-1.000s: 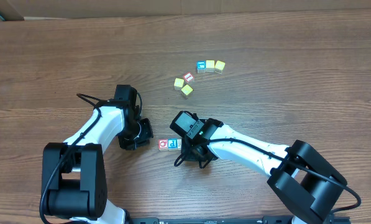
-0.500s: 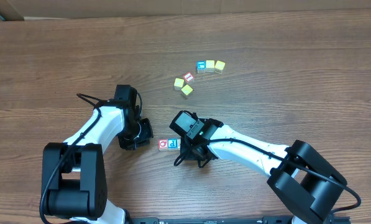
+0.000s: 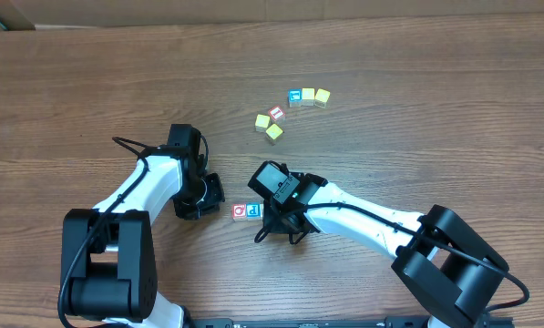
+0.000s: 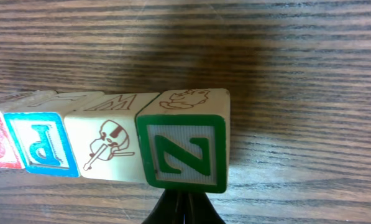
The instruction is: Flip 4 blocks
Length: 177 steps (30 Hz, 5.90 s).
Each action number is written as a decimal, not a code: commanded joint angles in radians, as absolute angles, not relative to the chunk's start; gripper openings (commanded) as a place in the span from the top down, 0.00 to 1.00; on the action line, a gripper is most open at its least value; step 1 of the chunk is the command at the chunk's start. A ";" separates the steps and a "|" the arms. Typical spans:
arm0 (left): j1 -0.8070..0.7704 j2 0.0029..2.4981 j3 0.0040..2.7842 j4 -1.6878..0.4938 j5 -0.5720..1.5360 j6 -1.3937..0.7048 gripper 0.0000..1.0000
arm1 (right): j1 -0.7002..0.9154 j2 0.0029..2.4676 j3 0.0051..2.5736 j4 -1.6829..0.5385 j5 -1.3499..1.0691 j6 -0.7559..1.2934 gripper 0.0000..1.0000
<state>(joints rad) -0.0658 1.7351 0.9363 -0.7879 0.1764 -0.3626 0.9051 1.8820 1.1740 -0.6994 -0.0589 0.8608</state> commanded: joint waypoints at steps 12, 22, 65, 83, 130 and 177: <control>-0.066 1.739 0.919 -0.791 0.176 -0.351 0.96 | 0.885 1.845 1.261 -0.803 -0.106 0.787 0.96; -0.066 1.739 0.919 -0.770 0.177 -0.356 0.96 | 0.754 1.842 1.394 -0.778 -0.082 0.728 0.96; -0.066 1.739 0.919 -0.778 0.177 -0.355 0.96 | 0.786 1.975 1.368 -0.780 -0.073 0.699 0.96; -0.066 1.739 0.919 -0.777 0.177 -0.355 0.96 | 0.818 1.975 1.367 -0.801 -0.073 0.699 0.96; -0.067 1.739 0.933 -0.788 0.264 -0.218 0.96 | 0.643 1.953 1.393 -1.001 -0.138 0.707 0.96; -0.183 1.739 1.037 -0.899 0.108 -0.295 0.96 | 0.721 1.955 1.332 -0.879 -0.215 0.646 0.96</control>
<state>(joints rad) -0.1707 1.7355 1.0199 -0.9031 0.1112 -0.2817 0.7151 1.9739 1.3342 -0.8890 -0.1608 0.6758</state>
